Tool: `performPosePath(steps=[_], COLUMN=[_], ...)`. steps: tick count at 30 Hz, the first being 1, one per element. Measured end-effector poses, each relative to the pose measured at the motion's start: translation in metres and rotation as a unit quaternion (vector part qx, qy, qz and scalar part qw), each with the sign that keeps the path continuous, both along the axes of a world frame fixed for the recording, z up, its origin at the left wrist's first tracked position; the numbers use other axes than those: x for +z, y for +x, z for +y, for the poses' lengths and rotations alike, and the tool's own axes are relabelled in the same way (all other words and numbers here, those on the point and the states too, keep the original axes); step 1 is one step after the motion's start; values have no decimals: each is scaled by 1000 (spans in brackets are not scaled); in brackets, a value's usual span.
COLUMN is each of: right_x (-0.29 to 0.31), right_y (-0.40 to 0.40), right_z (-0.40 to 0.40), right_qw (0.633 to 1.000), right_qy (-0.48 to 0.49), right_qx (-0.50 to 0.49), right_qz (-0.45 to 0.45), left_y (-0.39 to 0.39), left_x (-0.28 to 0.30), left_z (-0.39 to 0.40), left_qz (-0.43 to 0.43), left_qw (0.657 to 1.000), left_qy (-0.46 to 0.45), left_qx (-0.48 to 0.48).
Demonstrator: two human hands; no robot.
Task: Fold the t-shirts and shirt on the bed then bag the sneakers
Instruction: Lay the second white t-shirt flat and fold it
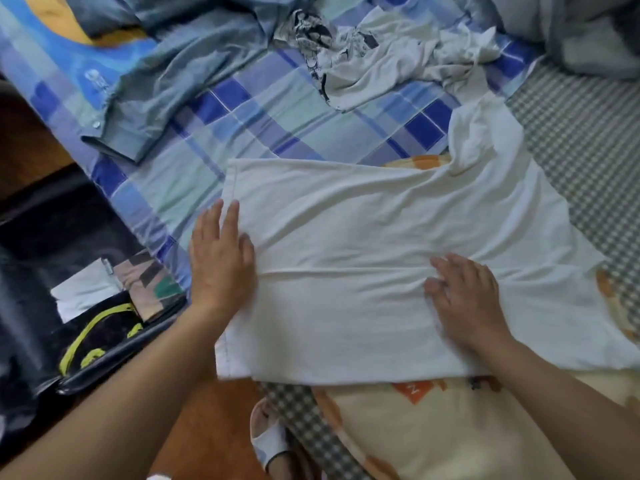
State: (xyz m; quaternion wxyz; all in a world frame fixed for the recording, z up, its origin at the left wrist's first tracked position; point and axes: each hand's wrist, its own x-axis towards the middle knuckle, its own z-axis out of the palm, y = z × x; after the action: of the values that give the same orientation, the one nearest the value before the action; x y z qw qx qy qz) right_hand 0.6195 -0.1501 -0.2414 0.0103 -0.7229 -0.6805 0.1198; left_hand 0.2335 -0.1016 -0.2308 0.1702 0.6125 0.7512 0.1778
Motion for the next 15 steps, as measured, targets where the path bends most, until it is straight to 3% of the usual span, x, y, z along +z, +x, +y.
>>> performPosePath(steps=[3, 6, 9, 15], right_x=[6, -7, -22, -9], right_y=[-9, -21, -29, -18], right_z=[36, 69, 84, 116], right_qw=[998, 999, 998, 998], right_qy=[58, -5, -36, 57], right_qx=[5, 28, 34, 33], right_qz=[4, -21, -40, -2], left_y=[-22, -36, -45, -37], left_x=[-1, -12, -15, -13], left_z=[88, 155, 168, 165], left_qz=[47, 69, 96, 135], left_qw=[998, 992, 986, 984], left_qy=[11, -70, -127, -109], left_qx=[-44, -75, -52, 39])
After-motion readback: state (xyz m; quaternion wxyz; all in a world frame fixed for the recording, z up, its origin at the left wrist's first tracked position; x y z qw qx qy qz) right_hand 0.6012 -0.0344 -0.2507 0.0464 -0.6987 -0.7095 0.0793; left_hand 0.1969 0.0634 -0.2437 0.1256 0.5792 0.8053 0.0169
